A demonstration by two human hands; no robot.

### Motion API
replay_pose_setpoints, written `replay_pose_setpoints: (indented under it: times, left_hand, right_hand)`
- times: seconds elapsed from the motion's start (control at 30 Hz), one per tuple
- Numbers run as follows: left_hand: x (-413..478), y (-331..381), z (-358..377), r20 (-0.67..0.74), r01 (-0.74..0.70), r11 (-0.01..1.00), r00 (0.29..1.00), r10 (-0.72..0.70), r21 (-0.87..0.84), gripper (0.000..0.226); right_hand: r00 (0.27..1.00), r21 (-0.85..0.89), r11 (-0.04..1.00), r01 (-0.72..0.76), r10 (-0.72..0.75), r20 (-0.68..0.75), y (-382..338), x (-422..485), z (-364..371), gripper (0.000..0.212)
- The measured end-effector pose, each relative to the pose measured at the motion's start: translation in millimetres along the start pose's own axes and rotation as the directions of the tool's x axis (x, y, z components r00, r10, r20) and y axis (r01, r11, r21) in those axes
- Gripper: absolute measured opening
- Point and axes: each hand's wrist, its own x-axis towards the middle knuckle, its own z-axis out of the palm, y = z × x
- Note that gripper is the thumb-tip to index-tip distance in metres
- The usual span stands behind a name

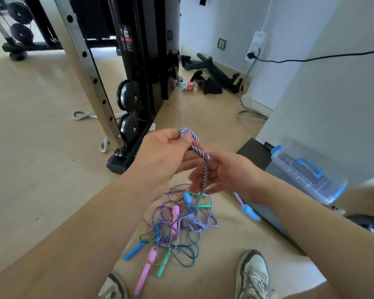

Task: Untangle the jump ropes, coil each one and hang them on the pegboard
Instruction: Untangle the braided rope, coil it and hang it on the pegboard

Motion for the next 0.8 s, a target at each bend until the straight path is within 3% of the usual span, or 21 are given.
replay_pose_setpoints:
  times: [0.07,0.13,0.2,0.23,0.3,0.4,0.47,0.53,0.7,0.77,0.8]
  left_hand:
    - [1.0,7.8,-0.7,-0.015,-0.01,0.985,1.0,0.008,-0.175,0.025]
    - [3.2,16.9,-3.9,-0.007,-0.038,0.943,0.999,0.037,-0.332,0.021]
    - [6.7,21.8,-10.1,0.006,-0.051,0.911,0.998,0.059,-0.41,0.02]
    - [8.0,21.6,-13.9,0.015,-0.044,0.917,0.998,0.054,-0.395,0.02]
    - [8.3,15.5,-19.8,0.032,0.003,0.968,0.999,0.005,-0.25,0.016]
    - [5.9,-4.0,-27.3,0.113,0.075,0.977,0.989,-0.099,0.2,0.021]
    - [3.2,-16.1,-29.9,0.223,0.005,0.851,0.964,-0.143,0.526,0.032]
    - [-2.8,-22.7,-28.1,0.272,-0.091,0.674,0.948,-0.167,0.733,0.027]
    - [-2.2,-23.7,-34.2,0.251,-0.115,0.591,0.956,-0.153,0.798,0.017]
    - [-0.2,-23.8,-39.1,0.246,-0.116,0.625,0.961,-0.124,0.772,0.016]
    - [0.0,-22.3,-38.8,0.22,-0.11,0.693,0.973,-0.072,0.713,0.017]
  right_hand:
    - [1.0,-0.049,0.999,0.009,-0.008,0.026,2.5,-6.4,-1.9,0.046]
    - [0.997,-0.274,0.961,-0.043,0.024,-0.074,7.6,-6.0,-2.7,0.032]
    - [0.988,-0.521,0.85,-0.084,0.004,-0.153,11.3,-1.8,-1.0,0.032]
    - [0.985,-0.556,0.827,-0.078,-0.023,-0.173,11.1,1.3,1.1,0.032]
    - [0.966,-0.483,0.875,-0.029,-0.099,-0.238,5.8,7.7,5.5,0.029]
    - [0.91,-0.242,0.962,0.128,-0.211,-0.356,-12.6,12.2,17.2,0.024]
    - [0.894,-0.148,0.964,0.221,-0.26,-0.364,-25.2,10.1,27.9,0.021]
    - [0.897,-0.109,0.957,0.269,-0.29,-0.334,-35.4,6.4,37.3,0.019]
    - [0.867,-0.012,0.938,0.346,-0.324,-0.377,-46.8,7.3,42.1,0.015]
    - [0.853,0.054,0.926,0.373,-0.32,-0.412,-46.7,12.4,40.1,0.017]
    - [0.857,0.066,0.929,0.365,-0.307,-0.414,-46.3,14.8,38.3,0.018]
